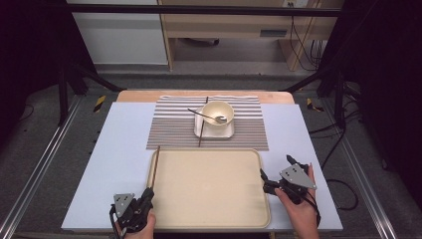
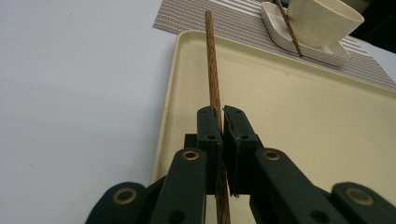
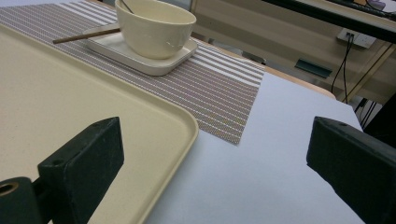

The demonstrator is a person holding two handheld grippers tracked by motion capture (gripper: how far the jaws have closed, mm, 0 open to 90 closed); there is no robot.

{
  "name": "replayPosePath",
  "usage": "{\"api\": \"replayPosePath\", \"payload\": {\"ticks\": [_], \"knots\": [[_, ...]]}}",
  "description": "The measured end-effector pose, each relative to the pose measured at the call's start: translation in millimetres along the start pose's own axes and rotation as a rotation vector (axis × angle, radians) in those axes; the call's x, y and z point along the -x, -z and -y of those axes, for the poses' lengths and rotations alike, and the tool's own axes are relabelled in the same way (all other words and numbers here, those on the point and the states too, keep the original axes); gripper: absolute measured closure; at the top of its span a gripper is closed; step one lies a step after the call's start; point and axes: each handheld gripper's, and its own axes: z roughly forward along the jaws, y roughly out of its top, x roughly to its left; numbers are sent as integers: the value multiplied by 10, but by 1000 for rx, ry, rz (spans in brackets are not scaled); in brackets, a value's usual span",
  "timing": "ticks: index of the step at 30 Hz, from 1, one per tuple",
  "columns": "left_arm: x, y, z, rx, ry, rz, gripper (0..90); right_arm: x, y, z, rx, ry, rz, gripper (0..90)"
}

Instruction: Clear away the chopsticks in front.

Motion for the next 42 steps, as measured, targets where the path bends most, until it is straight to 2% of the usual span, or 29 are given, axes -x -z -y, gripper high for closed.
{"api": "replayPosePath", "payload": {"ticks": [13,22,42], "knots": [[20,-40,80,-16,-4,-4,854,10,5,5,-3,-4,-3,42],[25,-61,133,-28,-24,-21,854,8,-3,9,-6,-7,-9,41],[10,-95,148,-28,-43,-50,854,4,-7,11,-12,-7,-18,41]]}}
